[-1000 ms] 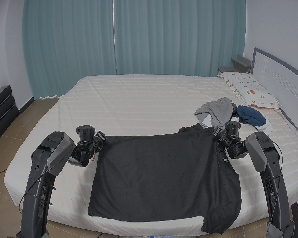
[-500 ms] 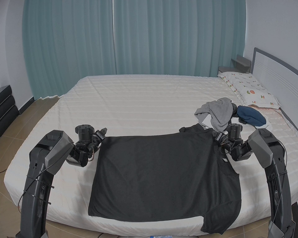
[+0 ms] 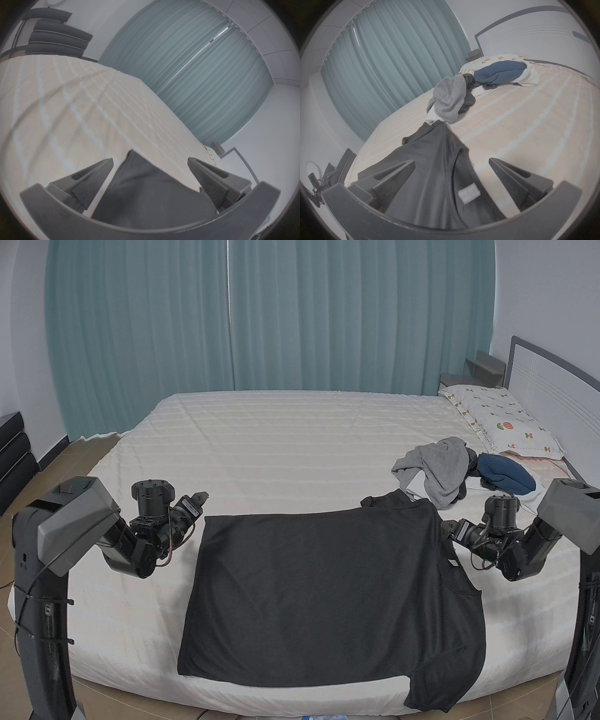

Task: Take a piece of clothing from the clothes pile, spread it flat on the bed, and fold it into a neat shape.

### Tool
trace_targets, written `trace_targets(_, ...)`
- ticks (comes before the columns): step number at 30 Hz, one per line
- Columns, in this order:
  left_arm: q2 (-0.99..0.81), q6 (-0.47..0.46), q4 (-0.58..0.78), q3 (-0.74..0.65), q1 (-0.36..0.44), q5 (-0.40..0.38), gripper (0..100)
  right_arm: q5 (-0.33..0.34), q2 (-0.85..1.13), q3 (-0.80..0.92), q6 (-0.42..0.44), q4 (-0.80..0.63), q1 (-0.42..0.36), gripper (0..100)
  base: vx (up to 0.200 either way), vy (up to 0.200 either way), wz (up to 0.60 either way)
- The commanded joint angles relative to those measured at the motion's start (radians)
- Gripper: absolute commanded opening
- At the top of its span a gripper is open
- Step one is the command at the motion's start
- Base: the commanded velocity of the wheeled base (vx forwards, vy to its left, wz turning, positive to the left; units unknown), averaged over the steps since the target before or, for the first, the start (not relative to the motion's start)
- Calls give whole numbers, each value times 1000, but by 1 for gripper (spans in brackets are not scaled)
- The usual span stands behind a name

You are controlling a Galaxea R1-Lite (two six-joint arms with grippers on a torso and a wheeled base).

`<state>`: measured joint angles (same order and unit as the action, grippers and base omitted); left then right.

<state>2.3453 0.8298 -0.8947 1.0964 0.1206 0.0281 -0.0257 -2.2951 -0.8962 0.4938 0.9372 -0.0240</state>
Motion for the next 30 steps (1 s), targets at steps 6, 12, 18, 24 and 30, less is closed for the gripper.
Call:
trace_targets(6, -468, 138, -27, -682, 68, -155, 100, 182, 427, 634, 88, 112, -27, 100, 0, 0, 0)
trace_targets(12, -512, 153, -29, -817, 122, -177, 100, 222, 422, 757, 117, 186, -57, 100, 0, 0, 0)
trace_targets(18, -478, 167, -64, -836, 122, -204, 100, 270, 405, 842, 134, 288, -53, 100, -200, 0, 0)
trace_targets(24, -426, 167, -122, -866, 116, -217, 100, 270, 407, 855, 140, 296, -43, 100, -100, 0, 0)
trace_targets(30, -400, 169, -219, -911, 117, -260, 100, 271, 405, 873, 138, 298, -56, 100, 0, 0, 0)
